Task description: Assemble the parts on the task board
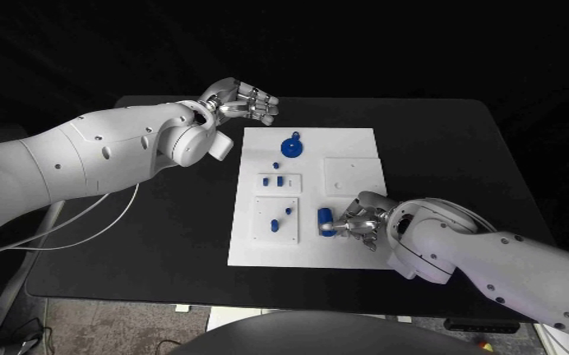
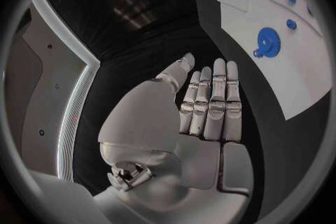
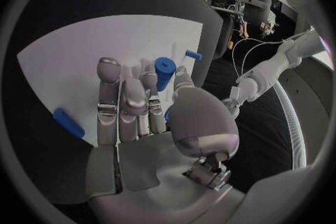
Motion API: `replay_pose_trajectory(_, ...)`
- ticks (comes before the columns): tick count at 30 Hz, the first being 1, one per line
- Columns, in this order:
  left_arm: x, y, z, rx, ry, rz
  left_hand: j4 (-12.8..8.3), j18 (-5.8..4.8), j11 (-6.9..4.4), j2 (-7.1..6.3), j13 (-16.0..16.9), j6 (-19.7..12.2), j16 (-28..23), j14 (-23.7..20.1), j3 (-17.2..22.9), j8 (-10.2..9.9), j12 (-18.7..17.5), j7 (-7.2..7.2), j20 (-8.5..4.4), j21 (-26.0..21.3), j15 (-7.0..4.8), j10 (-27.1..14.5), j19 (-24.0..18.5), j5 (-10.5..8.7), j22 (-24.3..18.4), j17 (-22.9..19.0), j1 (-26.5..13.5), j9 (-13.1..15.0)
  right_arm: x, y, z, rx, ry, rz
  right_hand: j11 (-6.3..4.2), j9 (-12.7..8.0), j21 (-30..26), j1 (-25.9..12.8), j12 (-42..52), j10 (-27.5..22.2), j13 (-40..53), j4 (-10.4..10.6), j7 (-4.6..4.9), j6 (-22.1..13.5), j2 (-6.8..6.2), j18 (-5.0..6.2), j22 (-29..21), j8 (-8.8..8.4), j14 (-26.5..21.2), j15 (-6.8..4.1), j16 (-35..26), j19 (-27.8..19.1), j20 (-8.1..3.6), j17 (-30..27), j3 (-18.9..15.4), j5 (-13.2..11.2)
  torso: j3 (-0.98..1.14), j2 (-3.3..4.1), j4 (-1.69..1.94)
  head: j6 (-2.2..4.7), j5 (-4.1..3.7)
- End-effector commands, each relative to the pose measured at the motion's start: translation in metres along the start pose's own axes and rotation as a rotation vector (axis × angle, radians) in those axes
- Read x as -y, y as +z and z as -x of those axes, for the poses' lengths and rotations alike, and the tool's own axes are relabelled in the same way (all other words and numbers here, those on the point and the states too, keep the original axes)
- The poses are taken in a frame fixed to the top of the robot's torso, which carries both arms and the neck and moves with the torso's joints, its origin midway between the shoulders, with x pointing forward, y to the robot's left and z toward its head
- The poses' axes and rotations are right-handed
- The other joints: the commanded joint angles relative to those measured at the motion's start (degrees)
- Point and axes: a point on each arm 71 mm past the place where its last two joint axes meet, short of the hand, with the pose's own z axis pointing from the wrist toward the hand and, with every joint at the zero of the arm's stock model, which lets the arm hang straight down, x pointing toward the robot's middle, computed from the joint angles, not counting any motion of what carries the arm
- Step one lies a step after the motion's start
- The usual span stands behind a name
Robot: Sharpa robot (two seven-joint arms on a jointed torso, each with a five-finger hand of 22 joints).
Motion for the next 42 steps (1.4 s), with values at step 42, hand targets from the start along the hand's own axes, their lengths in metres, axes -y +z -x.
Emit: replay_pose_trajectory(42,-0.0001,-0.0011,-0.0005,-0.018,-0.01,0.001,0.2,-0.28,0.19,0.11,-0.1,-0.3,-0.1,0.0,0.2,0.0,-0.1,0.07,0.08,0.2,-0.03,0.0,0.1,0.27,-0.1,0.0,-0.4,0.0,0.0025,-0.0025,0.0021,-0.016,0.032,0.072,-0.63,-7.4,1.3,2.1,0.1,0.8,0.6,-6.9,-0.6,1.5,1.28,-0.27,3.2,-0.19,0.2,-0.18,0.6,2.1,-0.2,0.3,8.4,16.5,-0.1,0.02,0.01,-0.1,-0.31)
